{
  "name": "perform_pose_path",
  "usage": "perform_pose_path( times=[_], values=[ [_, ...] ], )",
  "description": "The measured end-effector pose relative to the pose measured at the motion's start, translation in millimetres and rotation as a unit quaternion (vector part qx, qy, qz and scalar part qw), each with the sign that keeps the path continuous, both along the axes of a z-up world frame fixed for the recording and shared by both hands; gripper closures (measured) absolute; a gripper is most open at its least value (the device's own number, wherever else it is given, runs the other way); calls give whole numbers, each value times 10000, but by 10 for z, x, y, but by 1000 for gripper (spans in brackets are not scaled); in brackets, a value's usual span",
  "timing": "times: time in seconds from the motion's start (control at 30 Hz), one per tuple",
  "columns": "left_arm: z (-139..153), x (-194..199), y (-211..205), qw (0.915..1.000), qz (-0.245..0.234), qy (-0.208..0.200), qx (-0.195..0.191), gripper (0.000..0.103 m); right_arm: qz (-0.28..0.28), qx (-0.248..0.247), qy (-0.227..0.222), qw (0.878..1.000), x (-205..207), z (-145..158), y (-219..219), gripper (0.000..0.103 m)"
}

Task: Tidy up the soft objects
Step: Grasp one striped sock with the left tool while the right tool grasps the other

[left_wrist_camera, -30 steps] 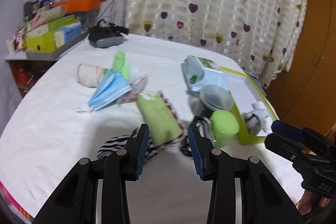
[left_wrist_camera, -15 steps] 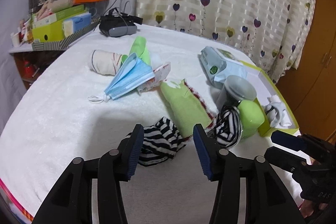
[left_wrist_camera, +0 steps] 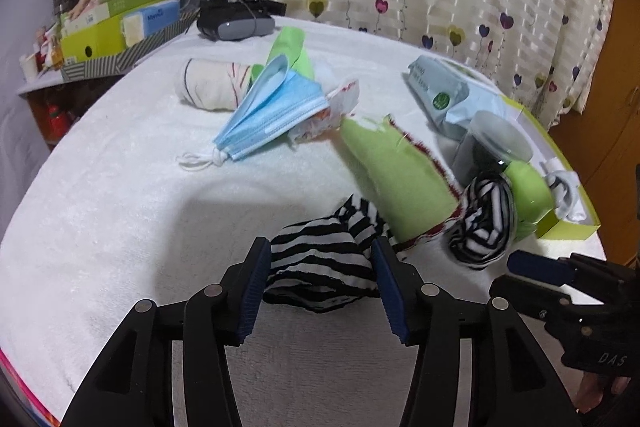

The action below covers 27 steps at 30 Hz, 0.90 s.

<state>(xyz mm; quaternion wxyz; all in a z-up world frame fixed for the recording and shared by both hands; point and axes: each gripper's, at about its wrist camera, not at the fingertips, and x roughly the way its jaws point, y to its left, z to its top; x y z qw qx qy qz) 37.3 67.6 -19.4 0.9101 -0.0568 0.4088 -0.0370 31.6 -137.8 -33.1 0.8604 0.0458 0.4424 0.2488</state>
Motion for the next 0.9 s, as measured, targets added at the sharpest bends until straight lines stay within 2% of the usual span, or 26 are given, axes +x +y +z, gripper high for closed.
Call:
perform_pose_path(
  times=[0.37,0.5,0.57,0.6,0.7,0.73,0.8,0.87,0.9],
  values=[
    [-77,42,23,9997,-219,53,-9,52,-87,70,35,9999,130,-17,175,55],
    [-86,41,-7,9997,-235,39,110,52,-102,-6,-11,9999,142,-11,235,55],
    [-88,23,-29,9996,-233,19,170,52,-175,-111,-52,9998,149,-14,260,63],
    [-87,18,-39,9996,-235,12,178,52,-229,-148,-65,9996,157,-16,257,74],
    [-92,9,-48,9996,-212,-1,180,53,-368,-173,-76,9991,200,-20,227,86],
    [-93,5,-53,9996,-198,1,183,57,-425,-194,-80,9989,211,-22,220,91],
    [-88,3,-50,9998,-147,23,163,66,-446,-176,-90,9988,208,-20,214,94],
    [-79,-8,-41,9998,-121,22,127,80,-390,-154,-146,9990,183,5,227,96],
    [-75,-15,-31,9999,-102,24,93,83,-349,-145,-201,9991,154,28,232,97]
  ],
)
